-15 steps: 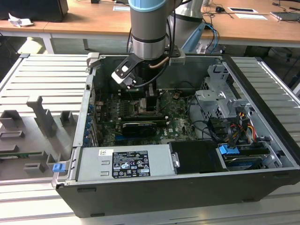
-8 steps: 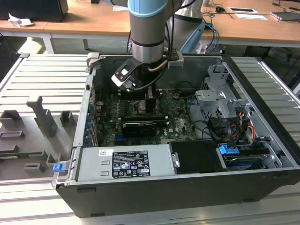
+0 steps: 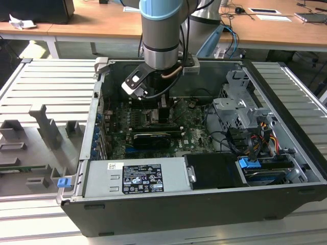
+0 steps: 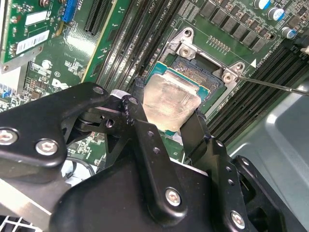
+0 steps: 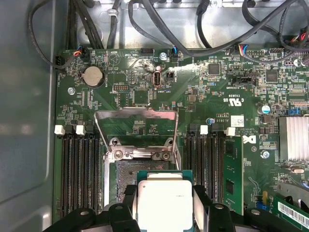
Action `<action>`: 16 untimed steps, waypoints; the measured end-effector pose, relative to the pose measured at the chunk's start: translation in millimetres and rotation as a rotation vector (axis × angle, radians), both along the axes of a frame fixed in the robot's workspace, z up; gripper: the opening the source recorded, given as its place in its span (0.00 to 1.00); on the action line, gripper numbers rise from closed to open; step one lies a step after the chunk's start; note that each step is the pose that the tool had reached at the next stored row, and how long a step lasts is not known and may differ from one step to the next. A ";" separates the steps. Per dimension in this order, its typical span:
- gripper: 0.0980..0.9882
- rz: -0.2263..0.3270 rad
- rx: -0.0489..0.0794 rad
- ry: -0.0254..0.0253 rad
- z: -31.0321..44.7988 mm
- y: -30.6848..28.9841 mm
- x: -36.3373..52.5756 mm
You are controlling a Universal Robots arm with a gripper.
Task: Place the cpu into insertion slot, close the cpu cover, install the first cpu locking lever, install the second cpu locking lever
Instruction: 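Place the cpu into insertion slot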
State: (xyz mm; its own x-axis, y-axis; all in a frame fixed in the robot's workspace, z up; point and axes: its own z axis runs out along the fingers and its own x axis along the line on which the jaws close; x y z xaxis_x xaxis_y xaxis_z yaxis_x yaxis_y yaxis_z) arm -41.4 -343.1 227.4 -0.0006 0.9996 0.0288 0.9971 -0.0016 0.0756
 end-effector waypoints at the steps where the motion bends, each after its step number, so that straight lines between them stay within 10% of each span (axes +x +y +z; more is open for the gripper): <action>1: 0.50 0.000 0.000 0.0000 0.0 0.0 0.0; 16: 0.50 0.000 0.000 0.0000 -2.5 0.2 0.0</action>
